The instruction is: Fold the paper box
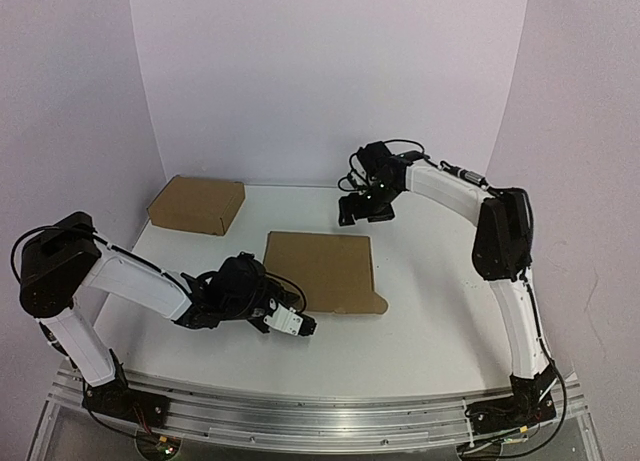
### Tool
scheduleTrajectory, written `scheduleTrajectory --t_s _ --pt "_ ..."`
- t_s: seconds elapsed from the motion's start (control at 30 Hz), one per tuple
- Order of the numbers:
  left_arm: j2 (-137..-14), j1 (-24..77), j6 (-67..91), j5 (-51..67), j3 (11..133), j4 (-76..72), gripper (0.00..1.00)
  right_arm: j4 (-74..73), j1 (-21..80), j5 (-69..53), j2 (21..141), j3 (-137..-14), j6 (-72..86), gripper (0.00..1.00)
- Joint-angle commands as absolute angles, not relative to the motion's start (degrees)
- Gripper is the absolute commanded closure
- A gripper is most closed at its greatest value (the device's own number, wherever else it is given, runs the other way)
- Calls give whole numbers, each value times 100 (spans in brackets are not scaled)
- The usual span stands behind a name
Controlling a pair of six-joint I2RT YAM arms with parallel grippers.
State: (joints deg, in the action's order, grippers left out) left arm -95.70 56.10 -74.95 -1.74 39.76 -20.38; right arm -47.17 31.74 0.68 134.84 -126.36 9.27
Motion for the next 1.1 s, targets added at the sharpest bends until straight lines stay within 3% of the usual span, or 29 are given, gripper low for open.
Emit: scheduleTrajectory --t_s 0.0,0.2,0.77,0.93,1.07 --pt "-9518 5612 -7800 -123 3647 -2284 71 -4370 3129 -644 14007 -13185 86 12" --pt "-9561 5542 -7975 -72 3434 -2532 71 -4263 3135 -1784 14344 -12698 217 16" --pt "-10197 5307 -8529 -43 3027 -2938 64 -4236 3132 -3458 13285 -9393 1081 30" --pt "-10559 5273 -9142 234 2864 -3163 50 -4184 3133 -3554 13147 -8762 1566 35" --pt "-10371 5258 -9237 603 2987 -2246 36 -4174 3130 -3166 13006 -8517 1684 36"
